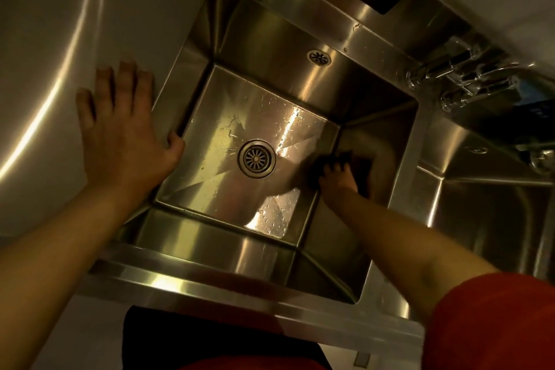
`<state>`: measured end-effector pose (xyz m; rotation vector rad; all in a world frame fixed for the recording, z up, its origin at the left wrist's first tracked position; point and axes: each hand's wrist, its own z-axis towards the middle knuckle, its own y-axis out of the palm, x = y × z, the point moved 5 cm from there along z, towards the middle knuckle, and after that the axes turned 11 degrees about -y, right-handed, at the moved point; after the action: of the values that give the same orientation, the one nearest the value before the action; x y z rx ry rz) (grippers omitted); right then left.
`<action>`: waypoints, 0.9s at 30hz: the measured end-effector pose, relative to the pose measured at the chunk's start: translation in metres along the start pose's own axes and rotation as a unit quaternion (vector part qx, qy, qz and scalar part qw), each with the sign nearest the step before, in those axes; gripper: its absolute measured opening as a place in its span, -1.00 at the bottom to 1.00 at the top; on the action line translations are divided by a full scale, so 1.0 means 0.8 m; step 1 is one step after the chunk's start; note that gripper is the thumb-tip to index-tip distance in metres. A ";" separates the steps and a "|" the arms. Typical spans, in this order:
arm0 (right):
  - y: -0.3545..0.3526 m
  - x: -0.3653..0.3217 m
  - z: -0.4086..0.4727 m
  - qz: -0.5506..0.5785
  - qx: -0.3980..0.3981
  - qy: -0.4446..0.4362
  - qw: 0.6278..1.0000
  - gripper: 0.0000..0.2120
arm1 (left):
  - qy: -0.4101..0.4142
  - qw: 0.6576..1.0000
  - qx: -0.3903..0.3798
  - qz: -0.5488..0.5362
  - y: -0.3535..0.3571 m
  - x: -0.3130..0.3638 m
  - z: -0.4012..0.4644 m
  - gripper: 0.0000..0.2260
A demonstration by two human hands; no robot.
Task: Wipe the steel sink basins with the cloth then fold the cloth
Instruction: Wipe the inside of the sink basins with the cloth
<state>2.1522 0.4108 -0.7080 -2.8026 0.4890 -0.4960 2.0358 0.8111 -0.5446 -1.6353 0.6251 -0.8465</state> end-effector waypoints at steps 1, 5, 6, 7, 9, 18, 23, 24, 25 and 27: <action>0.010 -0.028 -0.005 0.009 -0.012 -0.025 1.000 -0.41 | -0.001 1.000 0.000 0.001 0.000 0.000 0.000 -0.15; 0.042 -0.111 -0.026 0.045 -0.057 -0.083 0.994 -0.43 | -0.001 1.000 -0.004 0.003 0.001 -0.002 0.001 -0.17; 0.043 -0.118 -0.029 0.048 -0.059 -0.091 0.993 -0.44 | -0.002 1.000 -0.004 0.003 0.001 -0.002 0.001 -0.17; 0.040 -0.121 -0.032 0.050 -0.061 -0.097 0.992 -0.46 | -0.003 1.000 -0.005 0.002 0.001 -0.002 0.001 -0.17; 0.027 -0.116 -0.035 0.046 -0.064 -0.103 0.992 -0.51 | -0.006 1.000 -0.007 0.000 0.002 -0.002 0.000 -0.16; -0.125 -0.042 -0.010 -0.022 0.158 -0.108 0.981 -0.60 | -0.007 1.000 -0.006 0.004 0.002 -0.001 0.000 -0.14; -0.233 -0.008 0.010 -0.144 0.262 -0.129 0.945 -0.52 | -0.009 1.000 -0.006 0.006 0.004 -0.002 0.001 -0.14; -0.250 -0.001 0.012 -0.170 0.276 -0.134 0.937 -0.50 | -0.008 1.000 -0.005 0.009 0.004 -0.002 0.001 -0.14; -0.264 0.006 0.016 -0.200 0.284 -0.140 0.927 -0.48 | -0.007 1.000 -0.006 0.011 0.005 -0.002 0.001 -0.14; -0.281 0.027 0.029 -0.256 0.290 -0.146 0.910 -0.48 | -0.005 1.000 -0.008 0.014 0.005 -0.003 0.002 -0.14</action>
<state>2.2426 0.6122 -0.6550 -2.3231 -0.4136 -0.2449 2.0358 0.8131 -0.5494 -1.6396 0.6490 -0.8145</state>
